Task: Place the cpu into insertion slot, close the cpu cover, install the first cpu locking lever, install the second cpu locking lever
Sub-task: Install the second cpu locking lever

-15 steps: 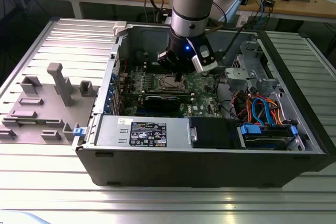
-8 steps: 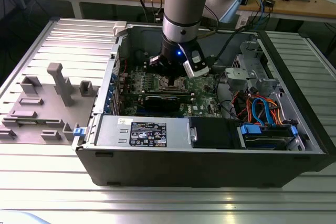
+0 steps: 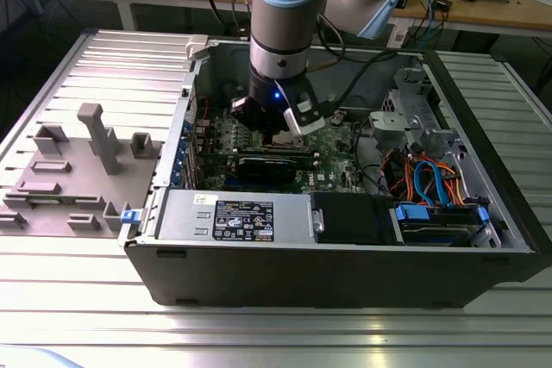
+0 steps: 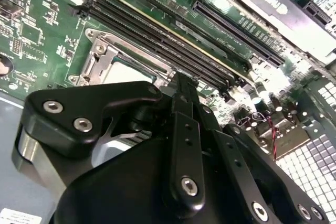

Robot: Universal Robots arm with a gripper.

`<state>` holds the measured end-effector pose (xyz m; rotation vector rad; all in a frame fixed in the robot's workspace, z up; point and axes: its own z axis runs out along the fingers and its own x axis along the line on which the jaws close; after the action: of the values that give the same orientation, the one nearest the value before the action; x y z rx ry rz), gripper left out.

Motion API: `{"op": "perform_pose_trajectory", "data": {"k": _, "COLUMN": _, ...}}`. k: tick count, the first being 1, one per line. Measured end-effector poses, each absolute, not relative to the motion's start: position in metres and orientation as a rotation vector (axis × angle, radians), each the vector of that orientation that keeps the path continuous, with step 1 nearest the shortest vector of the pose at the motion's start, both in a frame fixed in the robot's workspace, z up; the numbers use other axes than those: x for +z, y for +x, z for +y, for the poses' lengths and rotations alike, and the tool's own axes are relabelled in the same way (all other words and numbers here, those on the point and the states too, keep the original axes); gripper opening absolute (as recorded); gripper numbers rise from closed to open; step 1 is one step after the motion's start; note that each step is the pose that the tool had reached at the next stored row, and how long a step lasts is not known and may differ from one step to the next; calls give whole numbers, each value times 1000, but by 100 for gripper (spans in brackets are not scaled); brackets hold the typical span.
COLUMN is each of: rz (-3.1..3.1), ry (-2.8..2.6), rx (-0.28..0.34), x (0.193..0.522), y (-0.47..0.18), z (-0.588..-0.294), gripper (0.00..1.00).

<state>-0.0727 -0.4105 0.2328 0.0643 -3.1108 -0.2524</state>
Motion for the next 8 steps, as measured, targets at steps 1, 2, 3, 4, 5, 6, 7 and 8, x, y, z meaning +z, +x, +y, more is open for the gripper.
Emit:
{"op": "perform_pose_trajectory", "data": {"k": 1, "rz": -3110, "ry": 65, "rx": -258, "x": 232, "y": -73, "z": -411, "gripper": 11}}
{"op": "perform_pose_trajectory", "data": {"k": 2, "rz": -3110, "ry": 64, "rx": -260, "x": 230, "y": -73, "z": -411, "gripper": 11}}
{"op": "perform_pose_trajectory", "data": {"k": 3, "rz": -3110, "ry": 65, "rx": -261, "x": 228, "y": -73, "z": -411, "gripper": 11}}
{"op": "perform_pose_trajectory", "data": {"k": 4, "rz": -3110, "ry": 65, "rx": -263, "x": 225, "y": -73, "z": -411, "gripper": 11}}
{"op": "perform_pose_trajectory", "data": {"k": 5, "rz": -3110, "ry": 66, "rx": -265, "x": 223, "y": -73, "z": -411, "gripper": 11}}
{"op": "perform_pose_trajectory", "data": {"k": 6, "rz": -3109, "ry": 66, "rx": -272, "x": 221, "y": -73, "z": -411, "gripper": 11}}
{"op": "perform_pose_trajectory", "data": {"k": 7, "rz": -3109, "ry": 66, "rx": -273, "x": 221, "y": -73, "z": -411, "gripper": 11}}
{"op": "perform_pose_trajectory", "data": {"k": 8, "rz": -3109, "ry": 66, "rx": -274, "x": 221, "y": -73, "z": -411, "gripper": 11}}
